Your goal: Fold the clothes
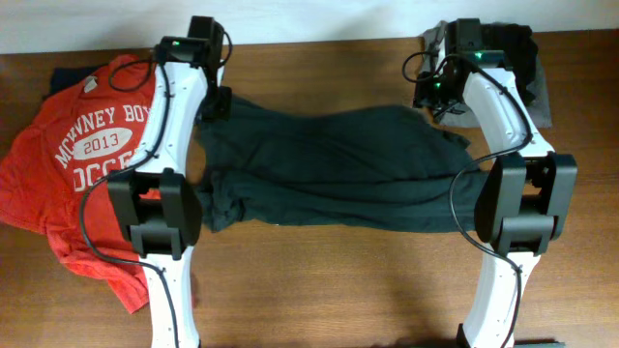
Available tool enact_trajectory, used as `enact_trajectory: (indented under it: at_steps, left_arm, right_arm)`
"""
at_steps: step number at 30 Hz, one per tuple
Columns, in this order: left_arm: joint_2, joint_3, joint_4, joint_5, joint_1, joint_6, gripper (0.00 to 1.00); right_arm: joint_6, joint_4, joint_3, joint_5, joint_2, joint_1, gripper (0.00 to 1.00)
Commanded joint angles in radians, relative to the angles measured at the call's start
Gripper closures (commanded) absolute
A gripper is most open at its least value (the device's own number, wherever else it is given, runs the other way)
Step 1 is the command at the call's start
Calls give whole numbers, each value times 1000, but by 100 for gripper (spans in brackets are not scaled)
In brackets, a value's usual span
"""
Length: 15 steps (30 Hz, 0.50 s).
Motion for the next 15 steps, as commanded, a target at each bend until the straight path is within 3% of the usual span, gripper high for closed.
enact_trajectory:
  at_steps: [1,15]
  left_arm:
    - [-42,18,-4,-11,18,-13,99]
    - [-42,18,-35,-19,58,-47,99]
  right_arm:
    - [15,3,18,27,41,-12,41]
    - [15,-20,-9,27,113,-16,41]
